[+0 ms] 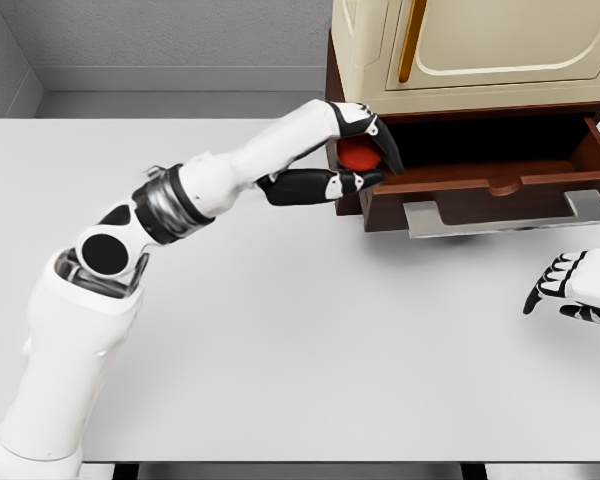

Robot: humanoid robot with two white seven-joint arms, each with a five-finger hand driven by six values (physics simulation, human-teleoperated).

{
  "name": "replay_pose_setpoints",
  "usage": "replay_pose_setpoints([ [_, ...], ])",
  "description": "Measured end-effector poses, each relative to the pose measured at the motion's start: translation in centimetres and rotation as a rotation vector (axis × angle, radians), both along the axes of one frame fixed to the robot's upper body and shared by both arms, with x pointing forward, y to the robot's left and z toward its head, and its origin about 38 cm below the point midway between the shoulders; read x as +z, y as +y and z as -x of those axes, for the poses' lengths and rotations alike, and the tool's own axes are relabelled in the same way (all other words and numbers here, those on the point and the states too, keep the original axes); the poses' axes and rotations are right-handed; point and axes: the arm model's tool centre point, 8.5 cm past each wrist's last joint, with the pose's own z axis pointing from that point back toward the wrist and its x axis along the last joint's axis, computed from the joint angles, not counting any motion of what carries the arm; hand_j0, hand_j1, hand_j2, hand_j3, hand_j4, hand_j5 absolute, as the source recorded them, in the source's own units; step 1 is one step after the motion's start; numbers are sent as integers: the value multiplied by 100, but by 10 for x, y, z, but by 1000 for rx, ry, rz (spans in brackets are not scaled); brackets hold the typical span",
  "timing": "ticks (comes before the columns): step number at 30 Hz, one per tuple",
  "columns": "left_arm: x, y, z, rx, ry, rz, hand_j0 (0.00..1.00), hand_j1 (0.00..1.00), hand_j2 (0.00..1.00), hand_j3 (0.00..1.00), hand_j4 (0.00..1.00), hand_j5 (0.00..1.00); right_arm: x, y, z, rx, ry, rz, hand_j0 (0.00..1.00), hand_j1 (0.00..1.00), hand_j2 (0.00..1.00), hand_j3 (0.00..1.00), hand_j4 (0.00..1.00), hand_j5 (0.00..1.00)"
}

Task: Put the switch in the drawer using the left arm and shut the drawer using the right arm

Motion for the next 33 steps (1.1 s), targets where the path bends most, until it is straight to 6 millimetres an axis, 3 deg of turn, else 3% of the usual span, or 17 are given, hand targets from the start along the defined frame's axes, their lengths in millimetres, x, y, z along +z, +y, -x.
replay_pose_setpoints([
  [10,12,-32,-7,65,-50,-60,43,43,43,43,43,43,0,0,0,0,0,0,59,59,59,59,59,59],
  [24,-8,-52,-27,148,-84,-246,43,43,43,43,43,43,1,-1,-1,-2,-1,4,59,59,59,59,59,59],
  [33,-18,-60,-29,198,-124,-351,43,43,43,43,43,43,1,-2,-1,-5,-2,7,60,60,60,60,60,60],
])
